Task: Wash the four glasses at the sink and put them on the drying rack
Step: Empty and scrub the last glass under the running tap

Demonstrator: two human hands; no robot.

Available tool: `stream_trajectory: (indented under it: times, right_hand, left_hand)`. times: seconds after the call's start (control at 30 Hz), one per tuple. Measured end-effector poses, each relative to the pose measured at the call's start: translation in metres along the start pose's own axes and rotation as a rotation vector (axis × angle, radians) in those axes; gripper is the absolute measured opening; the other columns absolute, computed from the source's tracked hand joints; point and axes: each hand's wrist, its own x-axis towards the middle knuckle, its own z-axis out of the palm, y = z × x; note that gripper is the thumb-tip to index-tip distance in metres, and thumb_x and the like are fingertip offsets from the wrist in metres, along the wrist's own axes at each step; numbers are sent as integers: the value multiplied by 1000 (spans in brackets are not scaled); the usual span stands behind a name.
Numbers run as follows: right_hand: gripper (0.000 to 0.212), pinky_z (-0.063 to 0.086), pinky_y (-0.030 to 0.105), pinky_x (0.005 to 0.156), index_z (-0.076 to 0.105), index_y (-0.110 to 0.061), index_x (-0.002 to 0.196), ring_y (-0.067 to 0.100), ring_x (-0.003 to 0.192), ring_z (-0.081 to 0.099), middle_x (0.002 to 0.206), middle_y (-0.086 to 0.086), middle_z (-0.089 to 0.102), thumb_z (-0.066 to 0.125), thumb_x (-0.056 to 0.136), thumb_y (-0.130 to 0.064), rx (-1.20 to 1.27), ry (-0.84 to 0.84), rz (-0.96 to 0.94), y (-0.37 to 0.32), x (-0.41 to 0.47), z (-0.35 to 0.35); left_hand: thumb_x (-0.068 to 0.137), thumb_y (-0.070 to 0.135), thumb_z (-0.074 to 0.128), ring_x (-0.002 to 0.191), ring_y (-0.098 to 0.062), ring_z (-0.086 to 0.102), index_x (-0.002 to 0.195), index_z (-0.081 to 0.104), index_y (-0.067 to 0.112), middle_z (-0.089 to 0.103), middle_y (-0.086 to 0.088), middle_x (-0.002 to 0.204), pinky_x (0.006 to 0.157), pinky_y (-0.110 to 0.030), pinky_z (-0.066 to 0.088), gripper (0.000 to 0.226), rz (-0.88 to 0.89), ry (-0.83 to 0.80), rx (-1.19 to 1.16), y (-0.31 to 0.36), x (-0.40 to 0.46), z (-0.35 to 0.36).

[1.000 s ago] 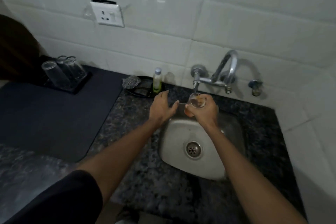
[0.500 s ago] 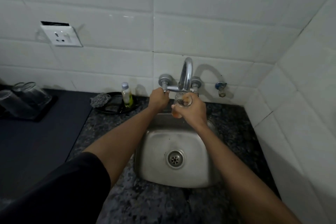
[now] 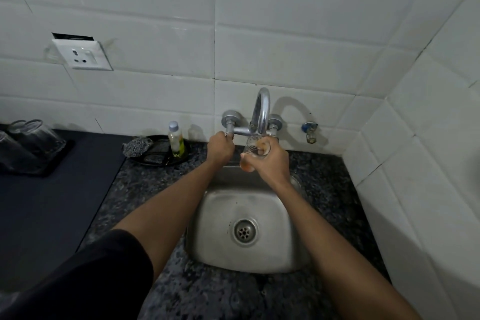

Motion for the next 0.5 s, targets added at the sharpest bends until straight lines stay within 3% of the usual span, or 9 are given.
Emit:
stream_trajectory:
  times: [0.33,0.43,0.5]
  right_hand:
    - [50,42,10,62,64,-19,109,-7,75,59,87,-14,65,92,72,-38,-15,9,-18,-2,-4,0]
    - [50,42,7,60,63,-20,109,-6,76,60,87,-14,66,92,73,-38,-5,17,-26,-1,-3,-2]
    - [48,46,8,62,62,-22,106,-5,77,63,86,-14,67,92,73,-37,0,1,-43,0,-3,-2]
  left_hand:
    - [106,31,45,92,-42,67,100,66,-8,71,-25,99,66,-35,41,44,-91,-33,-110,-2,1,2]
    - [93,57,52,98,-43,69,113,63,-1,69,-24,112,79,-45,59,62,-402,-153,-362,-10,3,12]
    - [95,59,53,102,-41,68,115,62,6,69,-24,114,88,-55,59,57,-662,-421,-695,0,-20,11]
